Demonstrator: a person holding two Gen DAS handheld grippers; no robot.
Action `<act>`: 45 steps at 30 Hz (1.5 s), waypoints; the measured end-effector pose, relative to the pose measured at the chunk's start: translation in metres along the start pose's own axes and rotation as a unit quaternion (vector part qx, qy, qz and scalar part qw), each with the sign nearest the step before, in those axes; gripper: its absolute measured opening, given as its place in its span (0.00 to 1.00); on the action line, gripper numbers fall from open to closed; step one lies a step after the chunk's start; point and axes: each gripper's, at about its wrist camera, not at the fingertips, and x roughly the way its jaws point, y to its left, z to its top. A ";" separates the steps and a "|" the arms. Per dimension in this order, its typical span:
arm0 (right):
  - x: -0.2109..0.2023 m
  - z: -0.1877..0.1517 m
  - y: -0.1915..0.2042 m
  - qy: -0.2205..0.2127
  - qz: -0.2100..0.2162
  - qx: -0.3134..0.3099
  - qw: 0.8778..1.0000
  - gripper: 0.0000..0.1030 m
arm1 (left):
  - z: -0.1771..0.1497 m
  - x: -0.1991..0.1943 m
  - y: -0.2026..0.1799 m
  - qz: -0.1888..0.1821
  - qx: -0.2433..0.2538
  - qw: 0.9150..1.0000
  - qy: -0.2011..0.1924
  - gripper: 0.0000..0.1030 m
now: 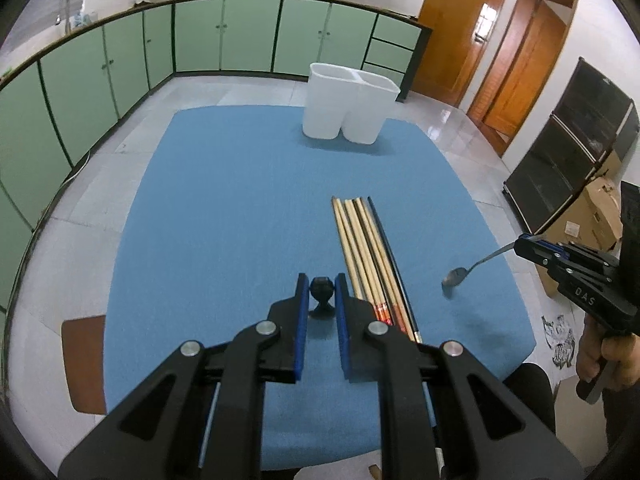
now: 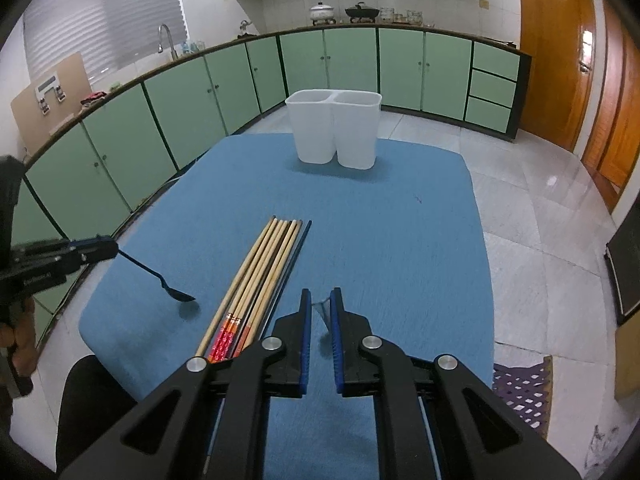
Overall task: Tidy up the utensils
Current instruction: 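Carry the black spoon into the white holder while the right tool carries the silver spoon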
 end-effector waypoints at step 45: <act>0.171 0.262 -0.084 0.019 -0.023 0.067 0.997 0.10 | 0.291 0.178 -0.019 0.003 0.013 0.999 -0.041 0.33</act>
